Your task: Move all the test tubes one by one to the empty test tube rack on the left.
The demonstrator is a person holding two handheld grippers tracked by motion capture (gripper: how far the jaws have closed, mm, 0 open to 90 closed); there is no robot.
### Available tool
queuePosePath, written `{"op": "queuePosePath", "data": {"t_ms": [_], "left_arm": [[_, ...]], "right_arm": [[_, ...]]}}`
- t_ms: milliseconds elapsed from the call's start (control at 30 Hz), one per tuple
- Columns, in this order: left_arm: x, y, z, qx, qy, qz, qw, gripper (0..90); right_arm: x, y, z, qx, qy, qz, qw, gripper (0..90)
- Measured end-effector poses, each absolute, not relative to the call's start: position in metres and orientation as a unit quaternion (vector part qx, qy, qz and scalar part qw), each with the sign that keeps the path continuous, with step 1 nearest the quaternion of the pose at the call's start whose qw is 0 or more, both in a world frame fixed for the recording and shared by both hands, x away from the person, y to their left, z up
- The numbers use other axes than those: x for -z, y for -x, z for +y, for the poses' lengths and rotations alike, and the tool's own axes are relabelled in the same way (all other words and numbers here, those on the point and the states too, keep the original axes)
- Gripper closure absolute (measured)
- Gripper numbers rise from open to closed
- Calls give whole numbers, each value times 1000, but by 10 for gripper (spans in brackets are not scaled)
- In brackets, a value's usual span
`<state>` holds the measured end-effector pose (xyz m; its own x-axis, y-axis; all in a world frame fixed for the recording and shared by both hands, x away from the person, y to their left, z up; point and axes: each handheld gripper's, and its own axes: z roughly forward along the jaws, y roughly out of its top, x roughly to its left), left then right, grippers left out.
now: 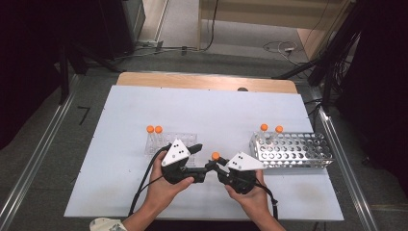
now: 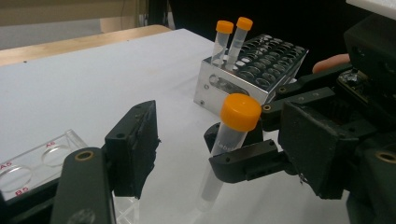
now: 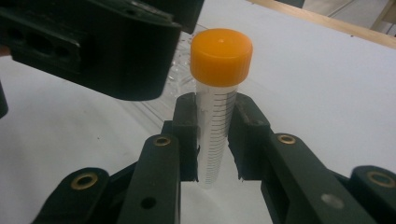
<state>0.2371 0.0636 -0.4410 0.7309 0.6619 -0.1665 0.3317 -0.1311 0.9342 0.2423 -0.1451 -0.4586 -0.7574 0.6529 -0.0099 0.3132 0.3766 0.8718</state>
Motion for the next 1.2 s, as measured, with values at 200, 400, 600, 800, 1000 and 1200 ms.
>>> {"op": "queuePosePath", "data": {"t_ms": [200,400,600,800,1000,1200], "left_arm": [[444,-236,60,-153,-741,333,564,426],[445,-235,57,-157,-745,323,563,535],[448,-235,54,-151,-749,319,560,639],[448,-235,53,-153,-750,317,559,702],[448,-235,53,-157,-750,318,559,712],[446,-235,54,-155,-745,320,564,714]], "right_arm": [[459,-242,-142,-475,-292,813,167,716],[460,-241,-139,-473,-289,816,163,716],[460,-240,-139,-472,-287,818,163,716],[461,-240,-138,-470,-287,819,161,716],[461,-240,-139,-471,-287,819,161,712],[464,-242,-137,-464,-300,818,157,435]]}}
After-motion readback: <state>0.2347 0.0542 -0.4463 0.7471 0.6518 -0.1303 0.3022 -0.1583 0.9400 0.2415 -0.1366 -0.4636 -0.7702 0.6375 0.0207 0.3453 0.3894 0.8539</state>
